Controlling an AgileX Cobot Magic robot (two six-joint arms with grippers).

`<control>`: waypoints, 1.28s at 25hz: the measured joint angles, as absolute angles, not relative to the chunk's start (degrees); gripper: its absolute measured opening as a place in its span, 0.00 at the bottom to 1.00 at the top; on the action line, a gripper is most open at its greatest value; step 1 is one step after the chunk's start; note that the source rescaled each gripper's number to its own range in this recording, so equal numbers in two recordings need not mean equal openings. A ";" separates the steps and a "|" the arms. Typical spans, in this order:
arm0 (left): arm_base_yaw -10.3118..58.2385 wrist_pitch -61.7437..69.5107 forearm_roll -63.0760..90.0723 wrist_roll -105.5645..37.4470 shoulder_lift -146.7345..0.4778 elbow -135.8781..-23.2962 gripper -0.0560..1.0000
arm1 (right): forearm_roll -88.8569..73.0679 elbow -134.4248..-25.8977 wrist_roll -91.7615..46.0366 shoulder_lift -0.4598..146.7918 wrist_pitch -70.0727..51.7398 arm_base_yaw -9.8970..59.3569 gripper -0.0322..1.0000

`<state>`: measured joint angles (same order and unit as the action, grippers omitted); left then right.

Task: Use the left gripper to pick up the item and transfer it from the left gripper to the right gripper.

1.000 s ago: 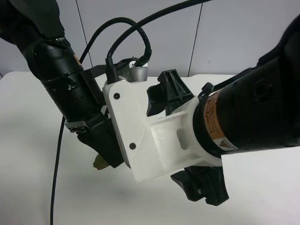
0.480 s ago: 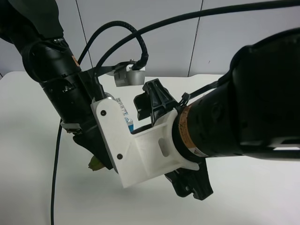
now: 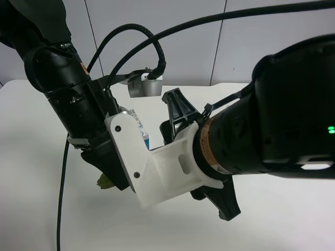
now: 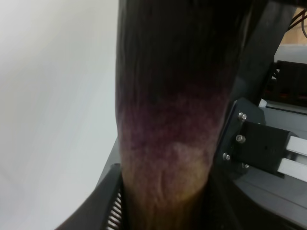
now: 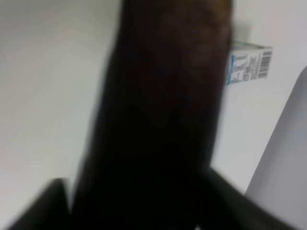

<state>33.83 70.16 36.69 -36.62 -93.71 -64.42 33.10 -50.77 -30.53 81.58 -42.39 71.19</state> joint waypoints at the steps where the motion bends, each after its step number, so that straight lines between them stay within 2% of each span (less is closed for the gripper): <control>1: 33.82 70.16 36.71 -36.62 -93.71 -64.42 0.06 | 33.15 -50.88 -30.49 81.58 -42.62 71.19 0.08; 11: 33.82 70.16 36.65 -36.62 -93.71 -64.42 0.06 | 33.15 -50.88 -30.49 81.58 -42.74 71.19 0.08; 12: 33.82 70.16 36.40 -36.62 -93.71 -64.42 0.12 | 33.15 -50.88 -30.49 81.58 -42.85 71.19 0.08; 13: 33.82 70.10 36.11 -36.56 -93.71 -64.42 0.27 | 32.84 -50.89 -30.67 81.64 -43.16 71.19 0.03; 14: 33.82 70.10 35.87 -36.38 -93.71 -64.42 0.44 | 32.64 -50.89 -30.72 81.75 -43.44 71.19 0.03; 15: 33.82 69.98 35.71 -36.29 -93.71 -64.42 0.66 | 32.50 -50.89 -30.73 81.81 -43.51 71.19 0.03; 16: 33.82 69.78 35.60 -36.22 -93.71 -64.42 0.81 | 32.43 -50.89 -30.73 81.84 -43.51 71.19 0.03; 17: 33.82 69.44 35.41 -36.15 -93.71 -64.42 0.90 | 32.43 -50.89 -30.77 81.88 -43.58 71.19 0.03; 18: 33.82 69.17 35.34 -36.08 -93.71 -64.42 0.94 | 32.37 -50.89 -30.77 81.88 -43.58 71.19 0.03; 22: 33.82 68.69 34.65 -35.97 -93.71 -64.55 0.99 | 32.37 -50.89 -30.77 81.88 -43.58 71.19 0.03; 32: 32.57 68.36 24.20 -30.96 -93.71 -75.85 1.00 | 32.24 -50.89 -31.40 81.72 -43.57 71.19 0.03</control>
<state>32.57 68.36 24.20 -30.96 -93.71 -75.85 32.24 -50.89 -31.40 81.72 -43.57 71.19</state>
